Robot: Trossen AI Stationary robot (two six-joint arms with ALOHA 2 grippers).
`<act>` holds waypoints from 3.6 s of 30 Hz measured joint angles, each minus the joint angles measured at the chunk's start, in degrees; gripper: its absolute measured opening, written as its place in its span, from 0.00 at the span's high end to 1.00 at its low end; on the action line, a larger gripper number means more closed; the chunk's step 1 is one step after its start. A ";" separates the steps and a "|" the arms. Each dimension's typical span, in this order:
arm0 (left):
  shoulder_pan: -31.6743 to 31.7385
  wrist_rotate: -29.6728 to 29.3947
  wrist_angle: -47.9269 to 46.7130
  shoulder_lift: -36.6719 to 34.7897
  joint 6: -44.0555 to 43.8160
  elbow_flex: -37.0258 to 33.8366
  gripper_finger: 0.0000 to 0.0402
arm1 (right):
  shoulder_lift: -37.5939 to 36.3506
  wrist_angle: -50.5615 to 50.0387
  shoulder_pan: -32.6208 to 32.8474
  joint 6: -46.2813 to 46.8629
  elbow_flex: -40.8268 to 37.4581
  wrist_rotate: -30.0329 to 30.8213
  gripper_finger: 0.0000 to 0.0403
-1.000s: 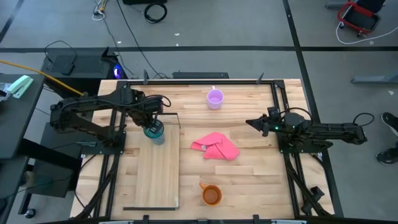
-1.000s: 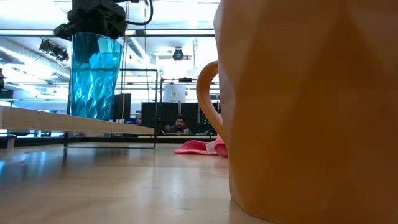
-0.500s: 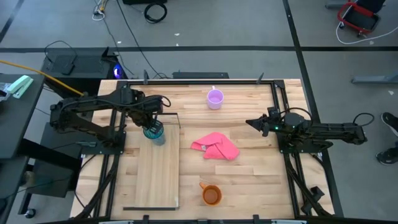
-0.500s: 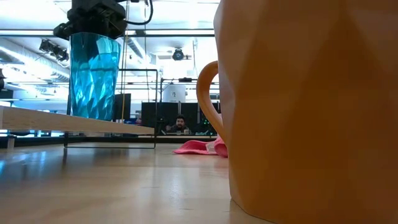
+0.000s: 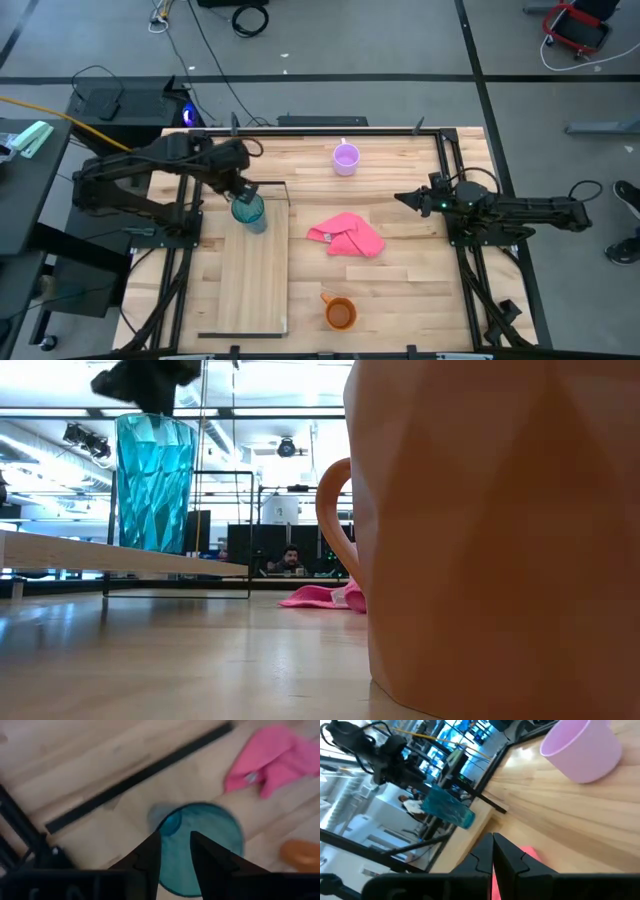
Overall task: Stack small to large cups/mugs on shelf
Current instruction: Put the orange mug on the shelf
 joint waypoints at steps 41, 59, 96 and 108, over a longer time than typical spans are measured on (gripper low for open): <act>-29.15 1.76 42.55 15.96 8.52 14.98 0.75 | 0.36 4.33 0.02 3.98 0.00 -7.92 0.96; -39.84 1.20 51.60 31.42 6.44 14.98 0.78 | 0.36 10.95 10.99 19.59 0.07 -12.07 0.96; -39.49 -12.60 49.01 31.41 -7.95 14.96 0.82 | 74.07 2.30 55.67 9.96 33.83 17.56 0.99; -39.50 -13.20 42.52 31.39 -8.02 14.96 0.83 | 90.40 8.24 48.96 -6.87 46.20 9.63 0.99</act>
